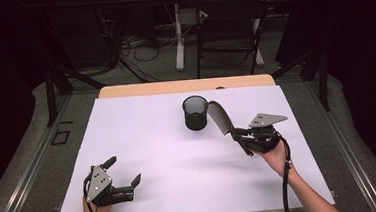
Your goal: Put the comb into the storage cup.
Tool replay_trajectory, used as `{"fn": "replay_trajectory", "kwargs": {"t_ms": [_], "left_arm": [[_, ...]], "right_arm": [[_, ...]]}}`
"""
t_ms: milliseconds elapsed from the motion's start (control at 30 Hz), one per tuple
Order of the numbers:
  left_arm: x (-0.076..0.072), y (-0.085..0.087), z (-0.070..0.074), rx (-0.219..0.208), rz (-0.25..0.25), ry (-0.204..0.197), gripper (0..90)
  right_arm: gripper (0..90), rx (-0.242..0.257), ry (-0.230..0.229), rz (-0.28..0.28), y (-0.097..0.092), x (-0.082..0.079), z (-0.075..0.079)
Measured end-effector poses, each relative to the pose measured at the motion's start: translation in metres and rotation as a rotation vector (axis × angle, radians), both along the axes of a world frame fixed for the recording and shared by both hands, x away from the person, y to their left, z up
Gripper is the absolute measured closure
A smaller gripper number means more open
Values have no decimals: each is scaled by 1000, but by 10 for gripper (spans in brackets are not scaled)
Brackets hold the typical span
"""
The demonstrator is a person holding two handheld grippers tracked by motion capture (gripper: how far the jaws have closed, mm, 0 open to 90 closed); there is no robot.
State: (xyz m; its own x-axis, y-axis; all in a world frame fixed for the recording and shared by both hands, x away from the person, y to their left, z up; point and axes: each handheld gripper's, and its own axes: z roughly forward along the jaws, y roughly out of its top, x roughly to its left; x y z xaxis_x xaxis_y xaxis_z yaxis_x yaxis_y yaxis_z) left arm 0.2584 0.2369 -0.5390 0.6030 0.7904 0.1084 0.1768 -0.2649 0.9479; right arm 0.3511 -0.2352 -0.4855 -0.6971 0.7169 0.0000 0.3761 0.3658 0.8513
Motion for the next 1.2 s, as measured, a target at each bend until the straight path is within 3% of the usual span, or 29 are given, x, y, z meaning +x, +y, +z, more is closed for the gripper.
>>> {"fn": "replay_trajectory", "kwargs": {"t_ms": [500, 1200], "left_arm": [[0, 0, 0, 7, 0, 2, 20], [0, 0, 0, 7, 2, 1, 22]], "right_arm": [[726, 57, -89, -49, -1, 3, 1], [725, 56, -122, -39, 14, 11, 1]]}}
